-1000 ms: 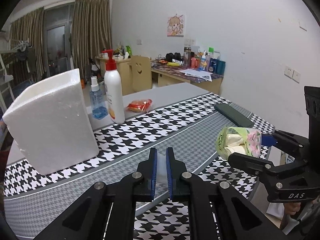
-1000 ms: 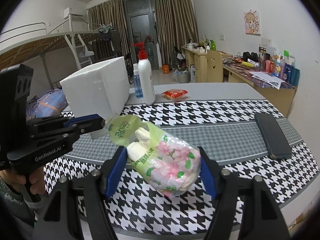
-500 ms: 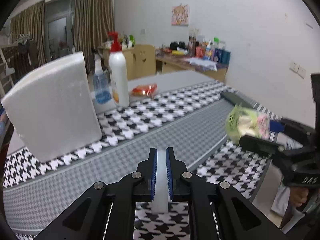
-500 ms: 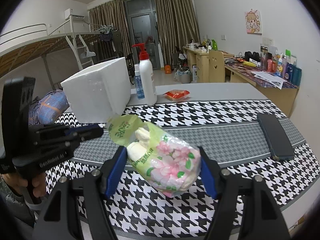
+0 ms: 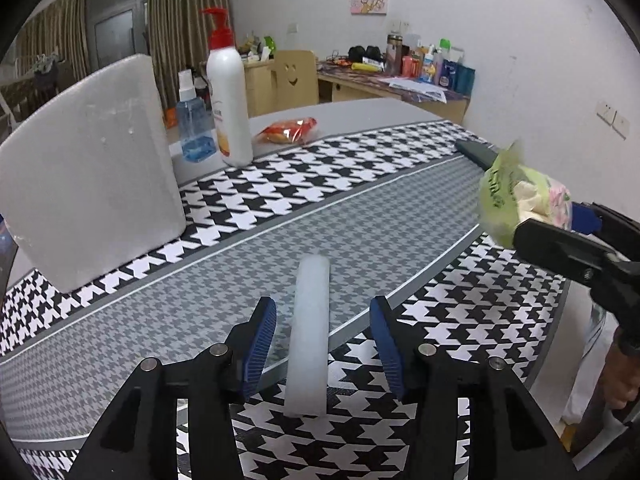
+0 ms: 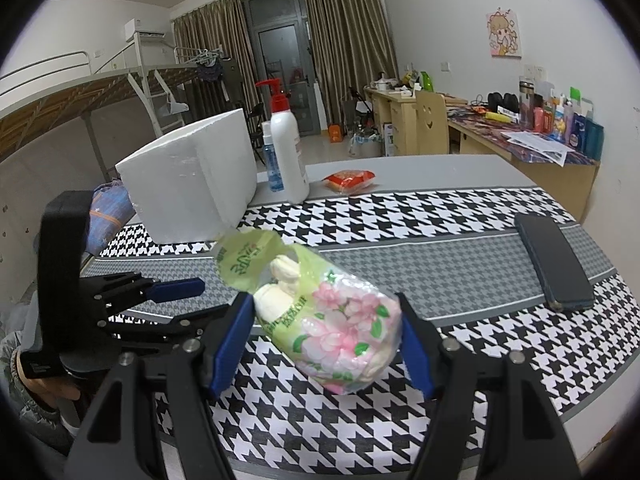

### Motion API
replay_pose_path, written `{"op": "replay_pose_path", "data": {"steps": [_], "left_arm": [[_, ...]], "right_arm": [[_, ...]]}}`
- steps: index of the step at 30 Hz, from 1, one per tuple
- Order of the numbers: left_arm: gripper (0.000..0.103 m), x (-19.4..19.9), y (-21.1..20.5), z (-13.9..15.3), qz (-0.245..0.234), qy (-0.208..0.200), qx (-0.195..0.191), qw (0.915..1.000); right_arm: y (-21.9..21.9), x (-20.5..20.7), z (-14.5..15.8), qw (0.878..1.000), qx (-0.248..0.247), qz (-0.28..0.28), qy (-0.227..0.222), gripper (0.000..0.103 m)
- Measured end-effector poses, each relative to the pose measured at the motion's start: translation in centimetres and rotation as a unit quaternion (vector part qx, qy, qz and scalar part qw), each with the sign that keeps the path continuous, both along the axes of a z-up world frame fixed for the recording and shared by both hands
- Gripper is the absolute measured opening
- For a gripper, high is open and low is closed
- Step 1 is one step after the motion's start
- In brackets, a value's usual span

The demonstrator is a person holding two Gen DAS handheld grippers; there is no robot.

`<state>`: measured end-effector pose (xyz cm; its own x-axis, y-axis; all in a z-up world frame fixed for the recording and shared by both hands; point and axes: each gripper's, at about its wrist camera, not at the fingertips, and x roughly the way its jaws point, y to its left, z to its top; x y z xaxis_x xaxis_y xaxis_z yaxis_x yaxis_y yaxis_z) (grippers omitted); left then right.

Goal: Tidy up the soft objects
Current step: 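Lift the tissue packet with the right tool while the left tool lifts the roller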

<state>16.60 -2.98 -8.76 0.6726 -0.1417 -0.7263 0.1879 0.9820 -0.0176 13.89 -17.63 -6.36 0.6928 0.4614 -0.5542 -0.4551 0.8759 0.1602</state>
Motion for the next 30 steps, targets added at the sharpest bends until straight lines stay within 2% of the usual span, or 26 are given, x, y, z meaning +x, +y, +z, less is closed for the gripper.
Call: {"op": "replay_pose_path", "data": {"steps": [11, 14, 16, 18, 20, 21, 23, 30], "left_arm": [[0.051, 0.9, -0.2, -1.9, 0.004, 0.037, 0.013, 0.9992], [0.049, 0.7, -0.3, -2.1, 0.005, 0.032, 0.019, 0.9993], [0.036, 0.8, -0.1, -2.1, 0.010, 0.031, 0.023, 0.9992], [0.029, 0.8, 0.5, -2.0, 0.014, 0.031, 0.021, 0.9992], [0.027, 0.6, 0.5, -2.0, 0.006, 0.028, 0.026, 0.9993], [0.021, 0.5, 0.3, -2.0, 0.002, 0.027, 0.026, 0.9993], [0.020, 0.4, -0.1, -2.0, 0.002, 0.024, 0.038, 0.9990], [0.015, 0.2, 0.2, -1.6, -0.002, 0.019, 0.021, 0.9996]], "right_arm": [[-0.2, 0.1, -0.7, 1.000, 0.003, 0.001, 0.010, 0.073], [-0.3, 0.2, -0.9, 1.000, 0.003, 0.000, 0.013, 0.073], [-0.3, 0.2, -1.0, 1.000, 0.003, -0.001, 0.016, 0.073], [-0.4, 0.1, -1.1, 1.000, 0.002, -0.001, 0.016, 0.073], [-0.3, 0.0, -1.1, 1.000, 0.003, 0.000, 0.015, 0.073], [-0.3, -0.1, -1.1, 1.000, 0.003, 0.000, 0.014, 0.073], [-0.2, -0.1, -1.2, 1.000, 0.002, -0.003, 0.015, 0.073], [-0.2, -0.3, -1.1, 1.000, 0.005, -0.011, 0.012, 0.073]]}}
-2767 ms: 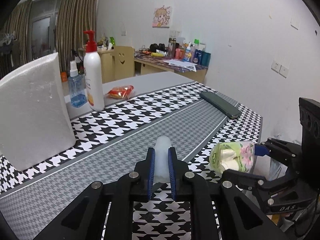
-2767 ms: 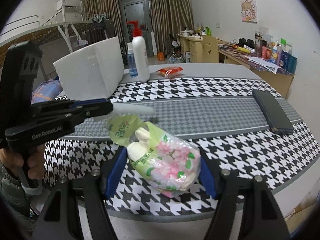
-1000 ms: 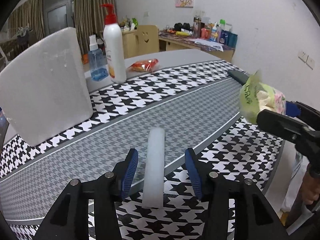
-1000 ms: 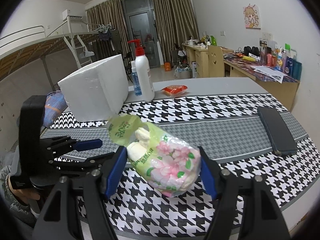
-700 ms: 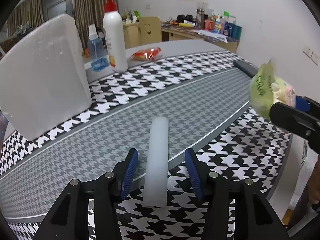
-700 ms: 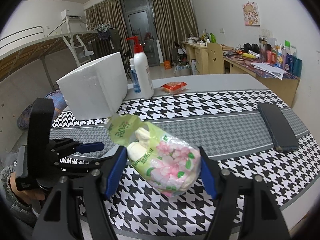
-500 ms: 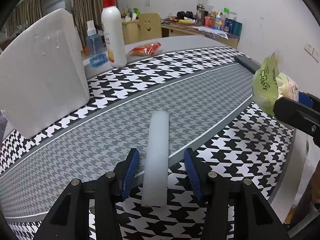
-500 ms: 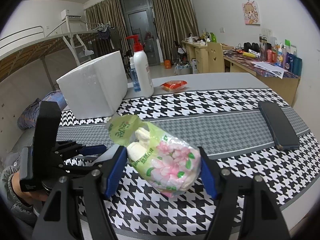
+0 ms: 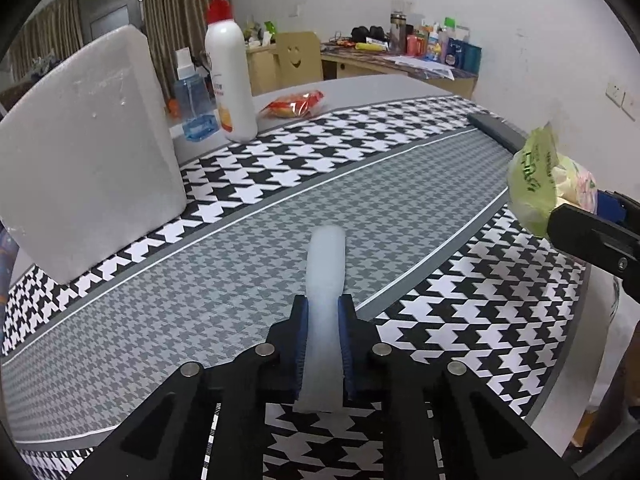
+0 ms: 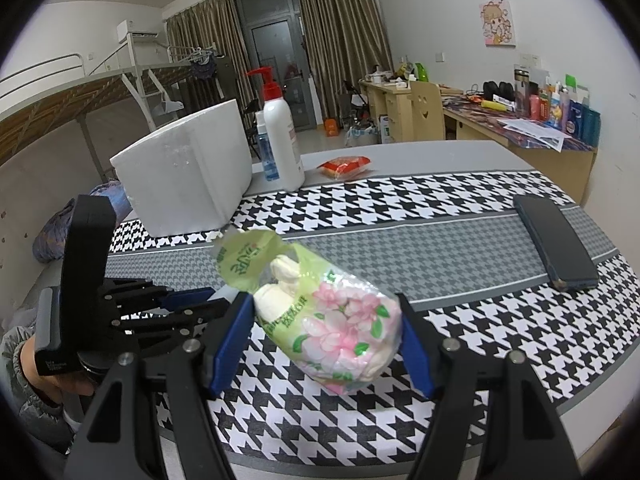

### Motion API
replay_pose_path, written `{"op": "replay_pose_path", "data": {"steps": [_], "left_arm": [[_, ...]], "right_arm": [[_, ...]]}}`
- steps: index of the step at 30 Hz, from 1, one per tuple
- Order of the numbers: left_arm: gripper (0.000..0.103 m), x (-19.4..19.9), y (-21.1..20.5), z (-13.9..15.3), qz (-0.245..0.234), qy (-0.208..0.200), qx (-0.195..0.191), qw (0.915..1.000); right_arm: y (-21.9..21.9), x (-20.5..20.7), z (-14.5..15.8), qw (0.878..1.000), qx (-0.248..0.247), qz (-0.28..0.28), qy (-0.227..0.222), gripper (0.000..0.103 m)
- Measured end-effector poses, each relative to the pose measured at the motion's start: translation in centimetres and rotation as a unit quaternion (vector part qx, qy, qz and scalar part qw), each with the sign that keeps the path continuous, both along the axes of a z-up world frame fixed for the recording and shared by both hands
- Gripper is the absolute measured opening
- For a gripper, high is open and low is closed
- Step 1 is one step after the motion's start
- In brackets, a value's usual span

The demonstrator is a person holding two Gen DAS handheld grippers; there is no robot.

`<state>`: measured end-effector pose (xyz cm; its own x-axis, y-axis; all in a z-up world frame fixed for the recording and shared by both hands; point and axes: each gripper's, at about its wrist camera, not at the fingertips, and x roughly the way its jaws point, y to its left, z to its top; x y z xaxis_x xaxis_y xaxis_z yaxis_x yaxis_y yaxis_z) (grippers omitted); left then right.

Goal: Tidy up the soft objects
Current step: 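Lift the tissue packet with the right tool while the left tool lifts the roller, then carry the roller over the foam box with the left tool while the right tool carries the packet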

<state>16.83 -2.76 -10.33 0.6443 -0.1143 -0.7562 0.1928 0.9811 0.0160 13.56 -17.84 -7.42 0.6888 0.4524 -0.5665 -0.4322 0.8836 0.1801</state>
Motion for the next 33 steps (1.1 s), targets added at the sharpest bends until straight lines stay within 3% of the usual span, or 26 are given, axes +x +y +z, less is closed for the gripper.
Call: {"op": "replay_pose_path", "data": {"steps": [3, 12, 33], "left_arm": [[0.015, -0.4, 0.2, 0.8, -0.006, -0.011, -0.019, 0.9997], [0.015, -2.3, 0.5, 4.2, 0.000, -0.068, -0.028, 0.9973], [0.015, -5.0, 2.1, 7.8, 0.014, -0.125, -0.029, 0.9917]], "right_arm": [[-0.1, -0.2, 0.3, 1.000, 0.000, -0.002, -0.005, 0.073], [0.2, -0.6, 1.4, 1.000, -0.004, 0.001, -0.021, 0.073], [1.5, -1.1, 3.5, 0.998, 0.000, 0.014, -0.056, 0.073]]}}
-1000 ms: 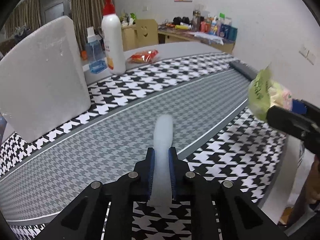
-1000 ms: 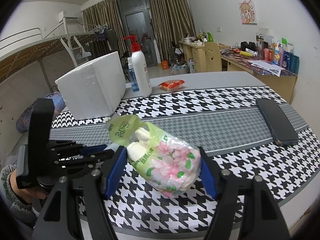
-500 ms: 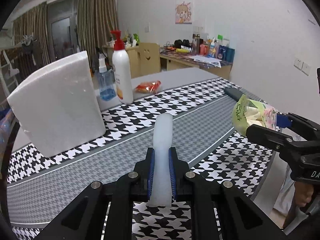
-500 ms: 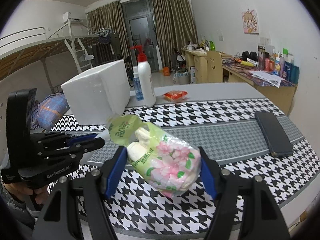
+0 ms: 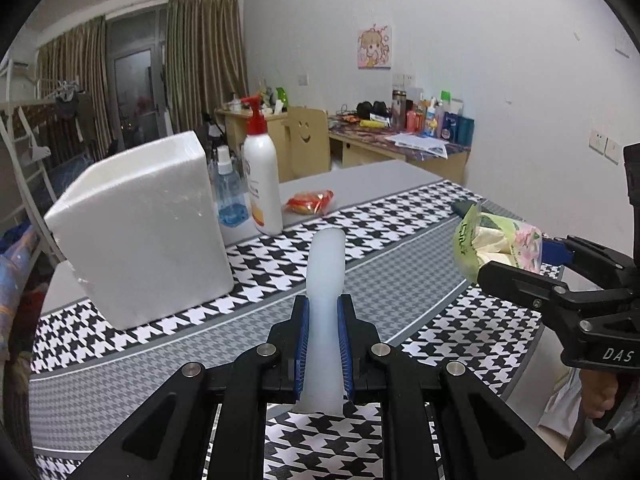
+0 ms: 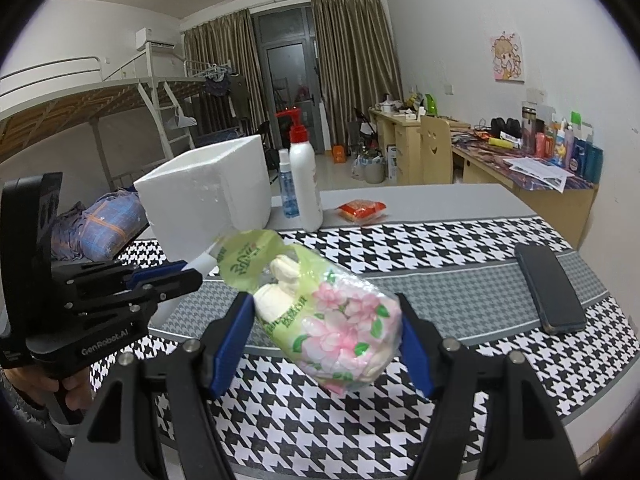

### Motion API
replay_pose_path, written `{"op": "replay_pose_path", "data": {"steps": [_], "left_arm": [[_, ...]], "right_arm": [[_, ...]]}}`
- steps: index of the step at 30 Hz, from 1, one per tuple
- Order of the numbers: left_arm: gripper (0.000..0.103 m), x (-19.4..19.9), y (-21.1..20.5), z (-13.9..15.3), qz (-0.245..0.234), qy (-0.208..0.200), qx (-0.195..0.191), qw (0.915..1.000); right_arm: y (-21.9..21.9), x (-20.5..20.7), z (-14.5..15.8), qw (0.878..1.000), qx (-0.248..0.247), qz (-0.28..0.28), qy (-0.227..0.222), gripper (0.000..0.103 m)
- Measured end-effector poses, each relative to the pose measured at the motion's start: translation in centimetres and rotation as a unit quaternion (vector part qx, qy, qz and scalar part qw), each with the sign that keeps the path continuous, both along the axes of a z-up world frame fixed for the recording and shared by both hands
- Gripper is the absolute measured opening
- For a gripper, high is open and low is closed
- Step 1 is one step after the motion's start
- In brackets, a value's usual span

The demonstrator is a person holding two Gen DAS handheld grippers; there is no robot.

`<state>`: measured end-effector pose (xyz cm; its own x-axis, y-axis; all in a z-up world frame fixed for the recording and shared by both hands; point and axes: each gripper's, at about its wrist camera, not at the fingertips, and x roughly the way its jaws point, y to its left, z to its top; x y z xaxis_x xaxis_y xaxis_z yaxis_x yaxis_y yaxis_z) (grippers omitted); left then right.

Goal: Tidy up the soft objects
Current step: 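Carry the roller over the foam box with the left tool while the right tool carries the packet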

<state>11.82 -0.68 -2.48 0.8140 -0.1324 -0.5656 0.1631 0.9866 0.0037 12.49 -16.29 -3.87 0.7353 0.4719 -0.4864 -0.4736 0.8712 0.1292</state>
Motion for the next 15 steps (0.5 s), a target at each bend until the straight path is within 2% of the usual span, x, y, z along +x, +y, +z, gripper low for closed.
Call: {"op": "replay_pose_path", "data": {"steps": [15], "left_arm": [[0.015, -1.5, 1.4, 2.9, 0.017, -0.032, 0.006, 0.9993]], "right_arm": [[1.3, 0.3, 2.1, 1.000, 0.004, 0.016, -0.026, 0.073]]}}
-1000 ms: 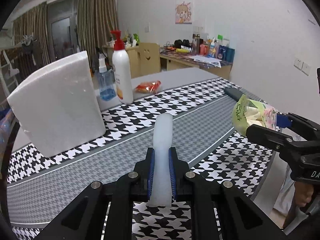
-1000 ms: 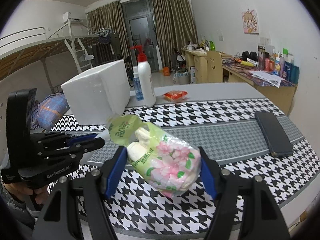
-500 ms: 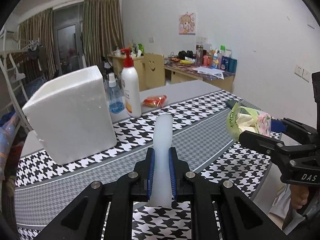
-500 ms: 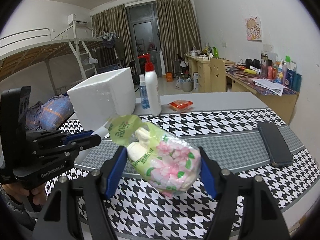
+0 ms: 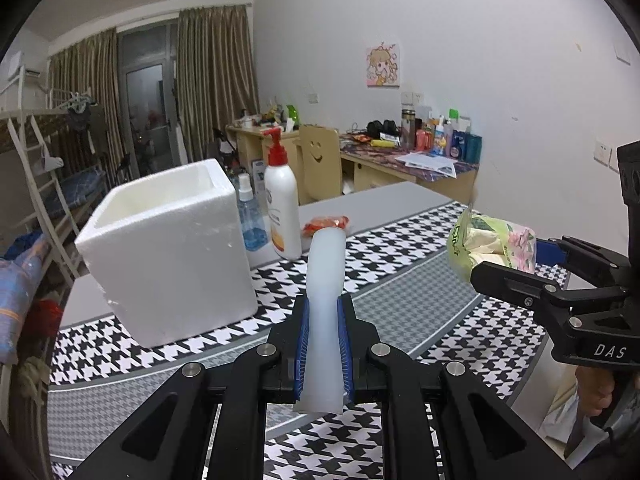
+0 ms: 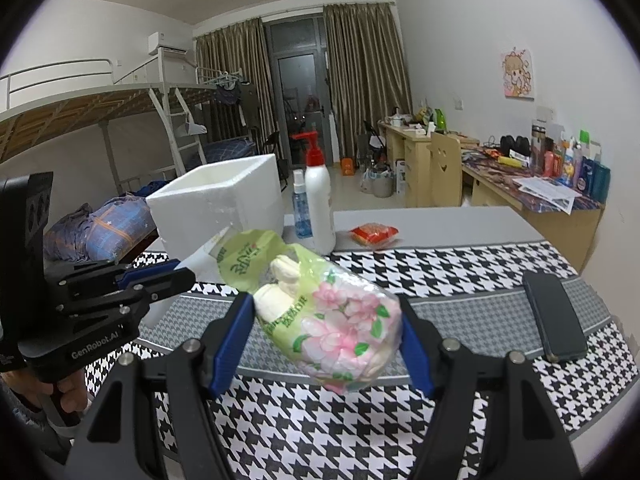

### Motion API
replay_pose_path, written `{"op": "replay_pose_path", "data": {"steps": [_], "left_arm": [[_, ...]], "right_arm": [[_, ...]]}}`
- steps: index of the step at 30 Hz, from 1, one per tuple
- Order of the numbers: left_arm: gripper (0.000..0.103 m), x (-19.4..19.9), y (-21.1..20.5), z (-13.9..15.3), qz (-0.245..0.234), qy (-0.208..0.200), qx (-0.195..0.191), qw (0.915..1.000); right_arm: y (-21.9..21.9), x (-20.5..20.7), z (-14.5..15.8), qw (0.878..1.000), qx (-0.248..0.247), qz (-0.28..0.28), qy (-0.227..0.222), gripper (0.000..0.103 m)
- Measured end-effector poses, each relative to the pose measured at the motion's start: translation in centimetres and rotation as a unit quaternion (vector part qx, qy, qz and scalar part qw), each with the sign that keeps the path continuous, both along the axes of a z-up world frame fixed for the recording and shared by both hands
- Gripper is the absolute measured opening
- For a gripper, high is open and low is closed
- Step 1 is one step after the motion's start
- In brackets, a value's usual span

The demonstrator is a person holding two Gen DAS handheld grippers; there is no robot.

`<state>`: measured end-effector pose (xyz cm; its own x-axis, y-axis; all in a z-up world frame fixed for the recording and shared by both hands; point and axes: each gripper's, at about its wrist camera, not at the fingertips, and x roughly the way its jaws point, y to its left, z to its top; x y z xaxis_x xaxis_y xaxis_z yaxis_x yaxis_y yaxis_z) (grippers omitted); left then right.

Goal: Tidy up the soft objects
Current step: 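Carry the roller over the foam box with the left tool while the right tool carries the packet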

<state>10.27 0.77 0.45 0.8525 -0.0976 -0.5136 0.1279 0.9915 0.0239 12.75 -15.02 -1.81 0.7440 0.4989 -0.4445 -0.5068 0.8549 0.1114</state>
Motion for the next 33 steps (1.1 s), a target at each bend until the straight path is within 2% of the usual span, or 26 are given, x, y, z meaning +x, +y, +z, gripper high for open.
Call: {"op": "replay_pose_path", "data": {"steps": [12, 33], "left_arm": [[0.015, -0.1, 0.8, 2.6, 0.004, -0.029, -0.001, 0.9996], [0.015, 0.8, 2.6, 5.7, 0.024, -0.076, -0.001, 0.9968]], "right_arm": [[0.8, 0.2, 1.8, 1.000, 0.001, 0.008, -0.023, 0.073], [2.6, 1.3, 4.4, 0.999, 0.007, 0.019, -0.037, 0.073]]}}
